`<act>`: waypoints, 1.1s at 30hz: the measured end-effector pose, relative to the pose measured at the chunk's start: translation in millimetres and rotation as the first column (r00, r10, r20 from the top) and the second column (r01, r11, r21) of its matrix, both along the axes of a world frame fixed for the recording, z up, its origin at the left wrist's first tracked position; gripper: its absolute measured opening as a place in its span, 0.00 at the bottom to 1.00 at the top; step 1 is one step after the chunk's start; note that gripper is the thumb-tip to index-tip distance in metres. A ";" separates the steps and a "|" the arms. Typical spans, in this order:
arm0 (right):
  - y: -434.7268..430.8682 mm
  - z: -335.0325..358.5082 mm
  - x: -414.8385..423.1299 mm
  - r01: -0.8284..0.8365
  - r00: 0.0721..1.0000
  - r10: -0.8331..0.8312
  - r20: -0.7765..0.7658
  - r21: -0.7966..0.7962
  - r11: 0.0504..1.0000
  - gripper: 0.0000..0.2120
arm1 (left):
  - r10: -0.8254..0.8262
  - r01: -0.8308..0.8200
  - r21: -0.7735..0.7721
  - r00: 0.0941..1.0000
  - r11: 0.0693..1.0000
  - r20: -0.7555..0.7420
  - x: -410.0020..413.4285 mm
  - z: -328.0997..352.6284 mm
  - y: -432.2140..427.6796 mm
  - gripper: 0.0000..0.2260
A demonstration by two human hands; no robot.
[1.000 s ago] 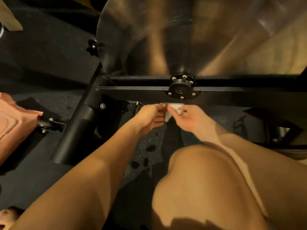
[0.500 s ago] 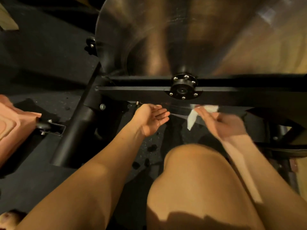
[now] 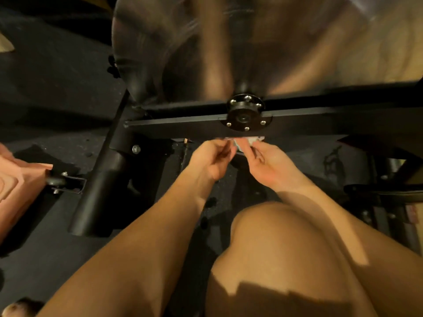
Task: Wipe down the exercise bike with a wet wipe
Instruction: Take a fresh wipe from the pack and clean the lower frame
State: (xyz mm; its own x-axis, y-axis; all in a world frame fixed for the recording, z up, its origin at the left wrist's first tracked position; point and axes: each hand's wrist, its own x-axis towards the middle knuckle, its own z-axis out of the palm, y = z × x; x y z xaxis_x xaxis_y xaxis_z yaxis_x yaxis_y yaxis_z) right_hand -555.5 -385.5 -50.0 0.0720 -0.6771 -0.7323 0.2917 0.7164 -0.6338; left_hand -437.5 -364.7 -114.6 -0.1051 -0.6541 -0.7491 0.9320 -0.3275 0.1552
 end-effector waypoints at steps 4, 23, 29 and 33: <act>-3.5 -12.4 -5.3 0.154 0.976 -0.168 0.139 0.111 0.982 0.09 | 0.031 -0.027 0.105 0.999 0.994 -0.036 -27.9 12.2 -18.7 0.10; -17.2 -4.4 -50.7 0.361 0.921 -0.366 0.132 0.061 0.931 0.10 | -0.027 0.056 0.143 0.981 0.988 -0.194 -52.3 -1.9 -23.9 0.04; -10.4 -22.0 -31.4 0.268 0.963 -0.269 0.013 0.062 0.961 0.06 | 0.099 -0.077 0.208 0.990 0.975 -0.097 -44.1 -11.4 -18.8 0.11; -14.2 -46.7 12.8 -0.032 0.986 0.034 -0.162 0.017 0.999 0.18 | 0.355 -0.324 0.367 0.934 0.872 -0.020 9.7 -36.9 -9.6 0.11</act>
State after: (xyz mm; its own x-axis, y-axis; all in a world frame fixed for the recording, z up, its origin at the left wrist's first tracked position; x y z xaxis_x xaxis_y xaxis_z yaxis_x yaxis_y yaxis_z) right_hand -542.7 -399.7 -96.8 -0.0268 -0.6657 -0.7457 0.1617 0.7333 -0.6604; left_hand -427.8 -374.3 -151.4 0.0028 -0.3556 -0.9346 1.0000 -0.0065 0.0055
